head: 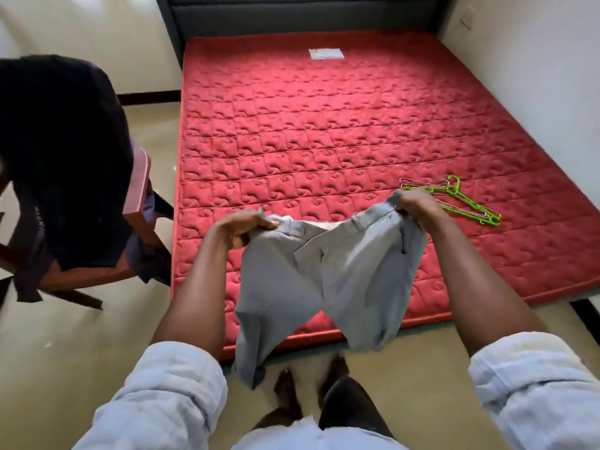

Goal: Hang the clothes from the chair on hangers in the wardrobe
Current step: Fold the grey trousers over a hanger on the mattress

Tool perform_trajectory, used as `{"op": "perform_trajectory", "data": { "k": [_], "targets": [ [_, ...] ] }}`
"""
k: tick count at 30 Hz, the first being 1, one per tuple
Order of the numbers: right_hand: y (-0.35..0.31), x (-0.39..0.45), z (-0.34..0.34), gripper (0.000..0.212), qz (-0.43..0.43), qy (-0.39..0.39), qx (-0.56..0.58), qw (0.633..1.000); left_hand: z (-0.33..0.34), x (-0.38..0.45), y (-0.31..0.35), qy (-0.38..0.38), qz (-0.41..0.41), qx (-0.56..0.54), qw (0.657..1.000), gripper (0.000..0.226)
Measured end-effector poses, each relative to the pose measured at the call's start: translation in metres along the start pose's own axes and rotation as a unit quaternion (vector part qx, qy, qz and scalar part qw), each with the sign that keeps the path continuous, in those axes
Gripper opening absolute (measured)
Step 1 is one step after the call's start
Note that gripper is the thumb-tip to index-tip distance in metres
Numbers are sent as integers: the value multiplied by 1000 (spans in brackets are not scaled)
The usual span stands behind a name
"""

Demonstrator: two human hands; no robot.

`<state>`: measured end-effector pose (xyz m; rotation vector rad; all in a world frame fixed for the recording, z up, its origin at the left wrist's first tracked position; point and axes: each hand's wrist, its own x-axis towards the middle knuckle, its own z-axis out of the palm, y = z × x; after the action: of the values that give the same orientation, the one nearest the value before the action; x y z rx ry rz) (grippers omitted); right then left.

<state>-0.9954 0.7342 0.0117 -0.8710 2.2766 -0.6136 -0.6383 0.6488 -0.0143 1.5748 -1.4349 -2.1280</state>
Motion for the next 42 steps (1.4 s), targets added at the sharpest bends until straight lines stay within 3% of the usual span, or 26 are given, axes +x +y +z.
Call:
{"op": "perform_trajectory", "data": {
  "k": [3,5,7,9,12,14,17,19,24,27,29,31,33,35,42],
  "targets": [
    [-5,26,4,21,-1,-39,28,999,-9,30,7,37,33,2,999,17],
    [-5,82,21,8,-29,-4,41,999,-7,82,13,196,71,41,977,13],
    [7,132,55,27,-47,64,-37,996,-1,132,1,381,75,141,911,17],
    [27,170,98,39,-81,99,-146,981,14,182,-22,442,52,167,880,22],
    [67,195,167,46,-192,57,-214,956,41,242,-68,384,43,217,896,32],
    [96,206,211,48,-232,-4,-192,954,56,274,-99,332,36,248,909,36],
    [132,218,263,51,-260,-109,-176,943,61,318,-141,264,58,289,918,39],
    [152,231,289,52,-253,-132,-189,940,57,346,-164,242,66,320,914,42],
    [154,248,320,30,-217,-51,-189,956,42,392,-165,335,90,306,887,26],
    [119,260,331,27,-172,-7,-90,981,30,415,-143,365,182,304,861,29],
    [95,275,340,45,-164,-50,-61,983,24,429,-128,335,244,318,853,38],
    [81,289,347,52,-171,-91,-144,970,20,437,-112,271,262,316,870,48],
    [78,295,350,37,-205,-73,-198,956,15,443,-98,196,241,282,908,52],
    [85,295,349,20,-257,-32,-158,953,10,448,-93,124,202,288,928,50],
    [128,255,331,10,-264,-48,-70,961,10,456,-72,17,114,454,884,22]
  ]
}}
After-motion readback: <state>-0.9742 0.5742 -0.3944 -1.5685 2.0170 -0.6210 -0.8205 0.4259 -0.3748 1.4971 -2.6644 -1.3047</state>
